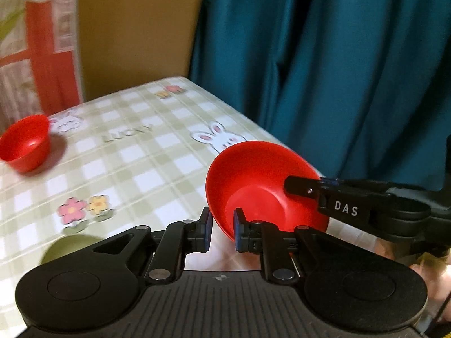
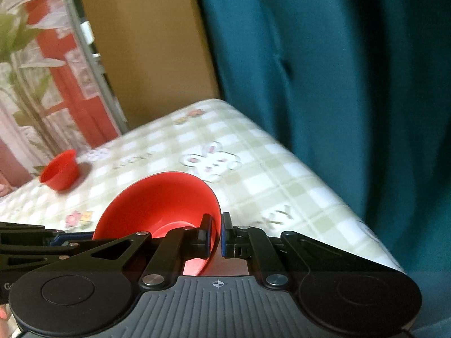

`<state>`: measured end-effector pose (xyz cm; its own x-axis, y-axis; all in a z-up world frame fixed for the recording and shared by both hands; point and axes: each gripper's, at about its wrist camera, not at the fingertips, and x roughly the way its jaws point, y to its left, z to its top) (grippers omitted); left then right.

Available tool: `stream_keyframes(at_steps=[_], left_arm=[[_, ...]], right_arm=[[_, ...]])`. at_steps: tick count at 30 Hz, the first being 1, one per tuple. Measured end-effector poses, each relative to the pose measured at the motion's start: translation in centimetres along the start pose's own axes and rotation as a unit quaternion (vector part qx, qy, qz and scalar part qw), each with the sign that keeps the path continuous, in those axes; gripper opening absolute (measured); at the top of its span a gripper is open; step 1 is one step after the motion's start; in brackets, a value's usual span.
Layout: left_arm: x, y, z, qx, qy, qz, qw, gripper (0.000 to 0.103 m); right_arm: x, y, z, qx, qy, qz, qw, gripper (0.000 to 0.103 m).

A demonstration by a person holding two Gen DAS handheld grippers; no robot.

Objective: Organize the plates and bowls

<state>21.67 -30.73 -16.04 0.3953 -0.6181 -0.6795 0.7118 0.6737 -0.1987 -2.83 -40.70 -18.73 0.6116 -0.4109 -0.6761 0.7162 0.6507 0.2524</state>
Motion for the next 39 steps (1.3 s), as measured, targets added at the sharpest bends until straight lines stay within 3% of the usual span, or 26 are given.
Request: stream_keyframes(at_steps=[11, 22, 31, 39], left_arm=[[-8.7, 7.3, -0.8, -0.041, -0.039, 0.059, 0.9966, 0.017], [-18.6, 14.1, -0.5, -0.079, -0.073, 0.130, 0.9856, 0.017], [-25.1, 20.0, -1.2, -0.110, -0.099, 0.198, 0.9690, 0.017], [-29.5, 26.2, -5.5, -0.169, -0.093, 0.251, 0.9484, 0.017]], right_arm=[[-0.2, 10.3, 2.0, -0.056, -0.006, 0.086, 0.995, 0.006], [-1.8, 22.1, 3.5, -0.107, -0.004, 0.179, 0.978, 0.007], [-2.3, 32.4, 4.4, -0.155, -0.007, 0.247, 0.956, 0.007], [-0.1, 41.9, 1.7, -0.195, 0.030, 0.301, 0.933, 0.007]])
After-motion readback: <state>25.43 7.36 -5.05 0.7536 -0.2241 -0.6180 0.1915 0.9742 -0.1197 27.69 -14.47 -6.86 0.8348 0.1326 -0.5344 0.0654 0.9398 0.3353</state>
